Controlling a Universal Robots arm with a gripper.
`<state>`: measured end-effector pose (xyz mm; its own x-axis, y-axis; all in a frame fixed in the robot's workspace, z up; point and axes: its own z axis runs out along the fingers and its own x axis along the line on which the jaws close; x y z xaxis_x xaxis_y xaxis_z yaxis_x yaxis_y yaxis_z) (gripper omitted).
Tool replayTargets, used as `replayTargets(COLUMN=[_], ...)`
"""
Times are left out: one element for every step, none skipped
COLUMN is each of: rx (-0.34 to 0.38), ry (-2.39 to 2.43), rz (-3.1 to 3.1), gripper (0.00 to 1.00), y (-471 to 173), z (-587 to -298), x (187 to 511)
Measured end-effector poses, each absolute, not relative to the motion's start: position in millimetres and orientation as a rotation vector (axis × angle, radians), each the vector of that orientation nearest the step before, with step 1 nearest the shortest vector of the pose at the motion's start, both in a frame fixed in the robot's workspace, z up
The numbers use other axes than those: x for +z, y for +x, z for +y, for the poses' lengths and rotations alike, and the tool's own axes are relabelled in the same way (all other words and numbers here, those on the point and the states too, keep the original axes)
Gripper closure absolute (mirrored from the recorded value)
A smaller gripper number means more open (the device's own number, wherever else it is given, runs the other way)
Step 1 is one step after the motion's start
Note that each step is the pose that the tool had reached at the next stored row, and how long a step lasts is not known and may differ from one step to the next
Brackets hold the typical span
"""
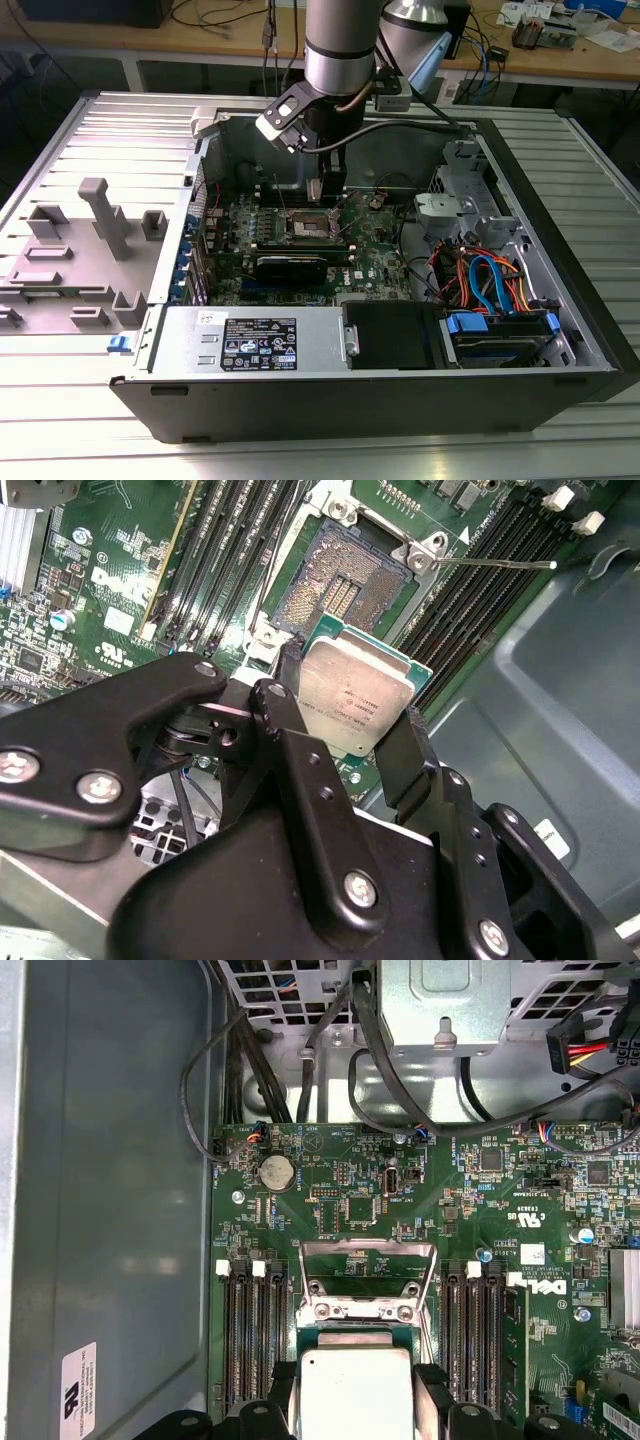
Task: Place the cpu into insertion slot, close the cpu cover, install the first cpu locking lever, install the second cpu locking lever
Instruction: 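Place the cpu into insertion slot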
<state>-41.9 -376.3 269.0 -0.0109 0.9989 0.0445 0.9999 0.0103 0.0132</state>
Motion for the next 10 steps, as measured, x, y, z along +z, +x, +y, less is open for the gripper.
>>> replayTargets(rx=[-0.064,-0.063,-0.064,-0.064,-0.064,-0.064,-0.064,-0.064,-0.064,-0.064], ry=[-2.194,-2.195,-2.197,-2.2,-2.203,-2.208,-2.214,-2.225,-2.234,-2.244], rz=[-2.217,-2.216,-2.213,-2.21,-2.208,-2.203,-2.197,-2.186,-2.177,-2.167], gripper=[0.45,0.45,0.45,0.45,0.45,0.45,0.45,0.45,0.45,0.45], y=[-41.9,-41.9,-42.0,-42.5,-43.0,-43.7,-44.2,-44.8,-44.8,-45.0], z=[-376.3,-376.3,-376.3,-376.3,-376.2,-376.2,-376.2,-376.2,-376.2,-376.2], x=[268.9,268.9,268.7,268.4,268.0,267.3,266.7,265.7,265.1,264.2])
